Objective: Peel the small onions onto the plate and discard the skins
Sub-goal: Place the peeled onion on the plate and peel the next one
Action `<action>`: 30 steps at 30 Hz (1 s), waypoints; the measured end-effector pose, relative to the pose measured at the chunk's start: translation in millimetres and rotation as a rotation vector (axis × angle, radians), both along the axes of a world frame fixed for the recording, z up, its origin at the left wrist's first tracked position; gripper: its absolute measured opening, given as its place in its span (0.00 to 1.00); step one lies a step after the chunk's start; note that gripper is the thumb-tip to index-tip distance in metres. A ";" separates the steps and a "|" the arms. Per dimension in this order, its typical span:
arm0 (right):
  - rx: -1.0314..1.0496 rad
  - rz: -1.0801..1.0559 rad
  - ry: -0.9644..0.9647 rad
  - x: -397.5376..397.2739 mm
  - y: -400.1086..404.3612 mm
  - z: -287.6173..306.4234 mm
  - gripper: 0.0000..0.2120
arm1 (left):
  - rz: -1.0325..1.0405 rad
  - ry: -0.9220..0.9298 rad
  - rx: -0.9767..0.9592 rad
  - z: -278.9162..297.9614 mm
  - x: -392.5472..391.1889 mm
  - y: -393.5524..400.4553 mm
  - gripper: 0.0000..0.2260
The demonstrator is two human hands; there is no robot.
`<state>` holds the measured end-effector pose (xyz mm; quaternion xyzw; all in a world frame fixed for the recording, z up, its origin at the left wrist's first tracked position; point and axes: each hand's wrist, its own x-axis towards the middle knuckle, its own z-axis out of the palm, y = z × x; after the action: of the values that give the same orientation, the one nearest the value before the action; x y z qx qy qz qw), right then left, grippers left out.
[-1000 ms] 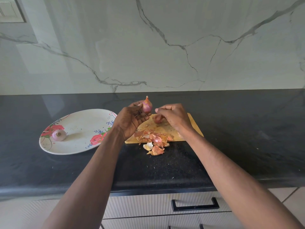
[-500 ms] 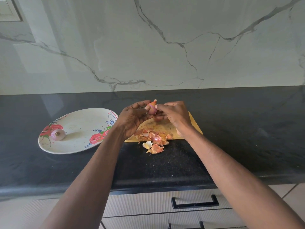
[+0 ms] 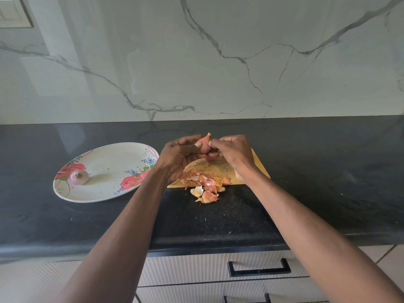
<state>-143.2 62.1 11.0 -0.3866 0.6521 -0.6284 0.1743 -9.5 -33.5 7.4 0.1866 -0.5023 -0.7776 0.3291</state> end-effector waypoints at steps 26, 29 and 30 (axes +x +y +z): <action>-0.041 0.004 -0.199 -1.7 -2.9 -4.5 0.06 | -0.020 0.003 0.011 0.8 2.6 -0.4 0.10; -0.073 0.042 -0.230 -1.8 -2.3 -3.6 0.06 | -0.008 -0.003 0.017 0.0 1.6 -2.9 0.09; -0.079 0.063 -0.243 -2.1 -2.1 -3.0 0.06 | -0.002 -0.003 0.019 -0.6 1.0 -4.2 0.09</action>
<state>-145.3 59.9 8.0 -0.3343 0.5885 -0.6901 0.2563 -8.5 -37.8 6.8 0.1904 -0.4956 -0.7823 0.3258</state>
